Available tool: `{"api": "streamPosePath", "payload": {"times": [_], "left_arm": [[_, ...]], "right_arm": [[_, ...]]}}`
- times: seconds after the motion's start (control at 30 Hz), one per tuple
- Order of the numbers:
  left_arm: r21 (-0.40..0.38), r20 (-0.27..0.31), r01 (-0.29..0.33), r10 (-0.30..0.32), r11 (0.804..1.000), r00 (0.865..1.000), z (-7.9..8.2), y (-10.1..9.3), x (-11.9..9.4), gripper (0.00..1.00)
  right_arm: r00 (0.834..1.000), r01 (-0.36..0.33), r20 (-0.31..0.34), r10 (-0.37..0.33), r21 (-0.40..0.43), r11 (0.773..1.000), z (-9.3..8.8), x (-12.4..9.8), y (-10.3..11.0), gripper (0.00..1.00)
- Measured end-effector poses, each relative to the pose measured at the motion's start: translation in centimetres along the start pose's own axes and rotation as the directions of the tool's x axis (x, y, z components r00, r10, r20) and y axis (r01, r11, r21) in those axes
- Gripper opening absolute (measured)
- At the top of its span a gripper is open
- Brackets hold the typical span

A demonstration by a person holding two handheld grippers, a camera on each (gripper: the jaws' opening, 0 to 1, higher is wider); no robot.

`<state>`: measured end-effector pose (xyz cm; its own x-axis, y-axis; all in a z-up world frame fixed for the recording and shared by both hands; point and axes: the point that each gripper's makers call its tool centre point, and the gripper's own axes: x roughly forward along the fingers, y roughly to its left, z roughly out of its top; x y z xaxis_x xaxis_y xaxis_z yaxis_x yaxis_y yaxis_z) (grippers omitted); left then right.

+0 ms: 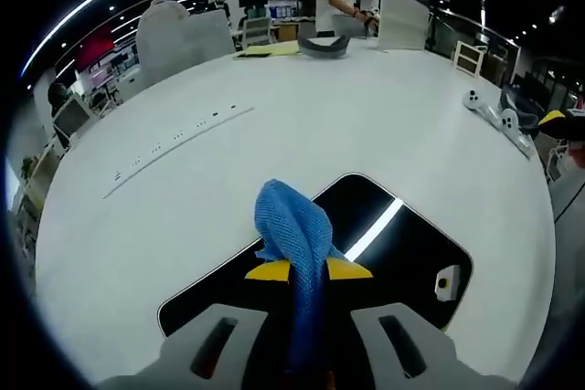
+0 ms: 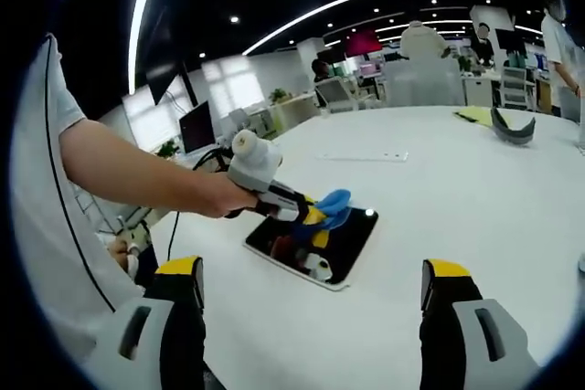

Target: Wipe the mirror surface with the cleaning cloth until all visible marks leave the cleaned area.

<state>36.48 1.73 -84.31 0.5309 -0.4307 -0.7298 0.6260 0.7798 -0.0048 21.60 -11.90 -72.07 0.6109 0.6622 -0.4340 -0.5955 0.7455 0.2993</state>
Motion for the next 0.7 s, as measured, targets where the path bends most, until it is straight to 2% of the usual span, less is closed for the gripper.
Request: {"api": "streamPosePath", "payload": {"times": [0.7], "left_arm": [[-0.012, -0.003, -0.002, 0.002, 1.0, 1.0, -2.0, -1.5, -1.8, 0.09]], "right_arm": [[1.0, 0.006, 0.012, -0.006, -0.016, 1.0, -0.3, -1.0, 1.0, 0.99]]}}
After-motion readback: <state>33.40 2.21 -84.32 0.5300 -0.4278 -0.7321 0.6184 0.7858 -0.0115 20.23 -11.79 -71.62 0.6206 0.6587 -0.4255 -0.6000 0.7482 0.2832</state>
